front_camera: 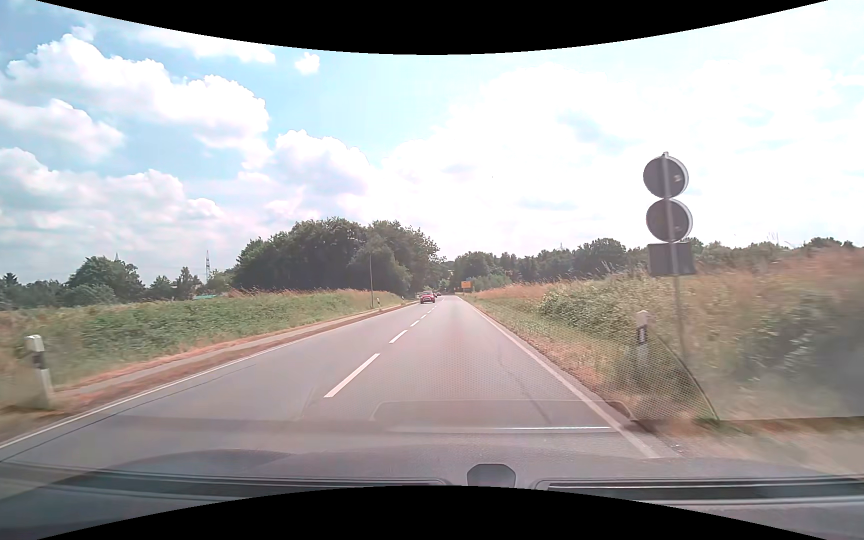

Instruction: Follow the waypoints while adhering to traffic rules and regulations

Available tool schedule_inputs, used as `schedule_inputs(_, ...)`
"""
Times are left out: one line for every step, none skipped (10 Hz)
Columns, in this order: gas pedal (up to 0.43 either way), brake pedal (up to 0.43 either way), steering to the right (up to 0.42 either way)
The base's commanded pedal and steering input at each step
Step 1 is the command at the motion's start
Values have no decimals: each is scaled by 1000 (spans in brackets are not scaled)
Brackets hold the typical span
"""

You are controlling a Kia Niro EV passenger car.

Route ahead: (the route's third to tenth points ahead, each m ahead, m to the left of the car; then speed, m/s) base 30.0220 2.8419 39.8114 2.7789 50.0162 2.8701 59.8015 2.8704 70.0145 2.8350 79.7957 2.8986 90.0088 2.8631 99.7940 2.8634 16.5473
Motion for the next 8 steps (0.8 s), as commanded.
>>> schedule_inputs(138,0,-2)
schedule_inputs(138,0,-3)
schedule_inputs(138,0,-3)
schedule_inputs(138,0,-2)
schedule_inputs(138,0,-2)
schedule_inputs(138,0,-3)
schedule_inputs(138,0,-2)
schedule_inputs(138,0,-3)
